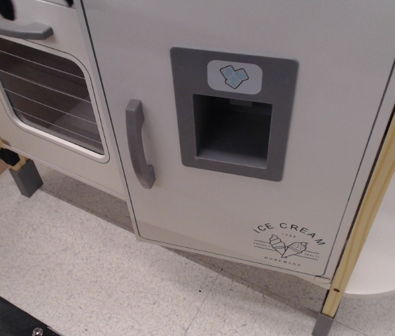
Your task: Open fridge
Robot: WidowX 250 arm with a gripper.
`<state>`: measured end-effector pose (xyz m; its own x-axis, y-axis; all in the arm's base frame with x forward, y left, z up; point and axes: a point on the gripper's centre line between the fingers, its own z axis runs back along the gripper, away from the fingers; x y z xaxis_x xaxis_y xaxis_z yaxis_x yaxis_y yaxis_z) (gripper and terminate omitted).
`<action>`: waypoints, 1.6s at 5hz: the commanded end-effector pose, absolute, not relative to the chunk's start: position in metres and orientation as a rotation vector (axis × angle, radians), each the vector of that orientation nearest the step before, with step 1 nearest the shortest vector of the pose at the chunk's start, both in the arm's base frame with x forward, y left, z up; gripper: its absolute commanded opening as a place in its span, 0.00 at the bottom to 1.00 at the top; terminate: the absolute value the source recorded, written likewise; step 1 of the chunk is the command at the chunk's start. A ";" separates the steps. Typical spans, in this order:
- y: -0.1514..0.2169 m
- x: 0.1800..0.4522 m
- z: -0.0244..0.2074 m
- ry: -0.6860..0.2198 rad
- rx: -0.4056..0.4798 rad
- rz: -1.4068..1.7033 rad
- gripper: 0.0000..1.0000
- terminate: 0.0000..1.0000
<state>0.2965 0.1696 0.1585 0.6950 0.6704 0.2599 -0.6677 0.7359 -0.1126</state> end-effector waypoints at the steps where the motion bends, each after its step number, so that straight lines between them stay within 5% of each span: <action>1: 0.146 0.282 0.172 -0.288 -0.027 0.601 1.00 0.00; 4: 0.097 0.211 0.170 -0.214 -0.058 0.325 1.00 0.00; 8: 0.026 0.153 0.170 -0.102 -0.144 0.043 1.00 0.00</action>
